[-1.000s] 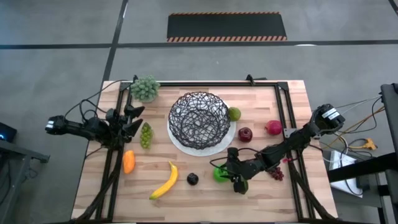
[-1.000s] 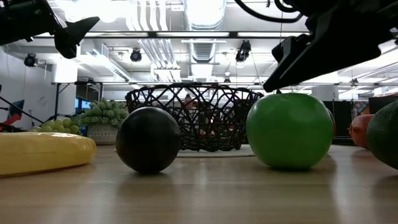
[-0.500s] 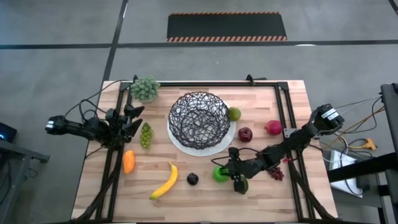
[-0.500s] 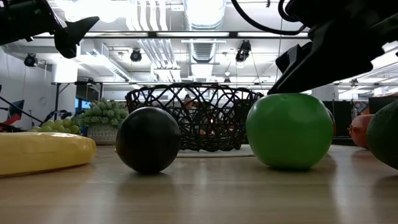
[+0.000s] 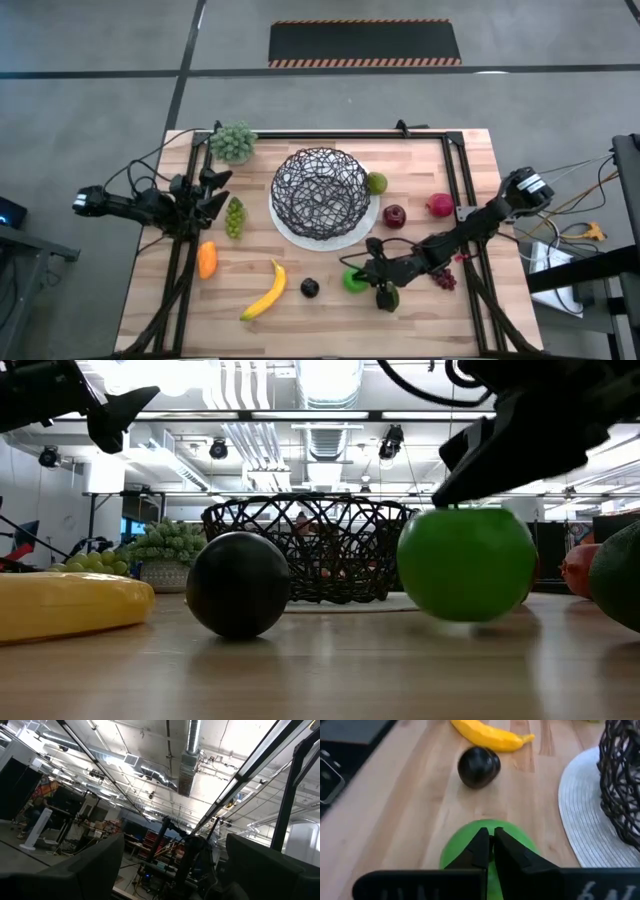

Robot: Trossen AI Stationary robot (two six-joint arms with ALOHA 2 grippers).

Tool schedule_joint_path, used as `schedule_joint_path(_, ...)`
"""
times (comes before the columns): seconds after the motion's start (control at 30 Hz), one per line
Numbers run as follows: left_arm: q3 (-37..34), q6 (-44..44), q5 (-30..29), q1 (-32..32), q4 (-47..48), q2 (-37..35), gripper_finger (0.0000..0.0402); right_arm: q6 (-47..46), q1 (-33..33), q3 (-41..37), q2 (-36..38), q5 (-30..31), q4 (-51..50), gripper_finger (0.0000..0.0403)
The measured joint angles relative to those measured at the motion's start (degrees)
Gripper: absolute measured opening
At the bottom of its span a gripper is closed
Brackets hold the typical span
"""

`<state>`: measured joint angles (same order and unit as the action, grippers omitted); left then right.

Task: Build produce basket
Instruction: Put the green apple into the wire basket

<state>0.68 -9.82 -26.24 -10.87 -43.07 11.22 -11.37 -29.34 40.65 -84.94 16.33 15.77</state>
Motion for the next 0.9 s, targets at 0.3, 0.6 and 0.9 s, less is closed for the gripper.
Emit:
schedule_joint_path(0.3,0.0,0.0,0.0,0.0,0.0,0.0,0.0334,0.8,1.4,4.1,3.1,-5.3,-0.4,0.0009)
schedule_joint_path(0.6,0.0,0.1,0.0,0.0,0.0,0.0,0.0334,3.8,12.2,16.0,3.7,-10.3,-5.6,0.0009)
schedule_joint_path(0.9,0.0,1.2,0.0,0.0,-0.5,-0.2,0.0334,2.5,31.0,27.7,-2.2,-9.7,-12.0,0.0009)
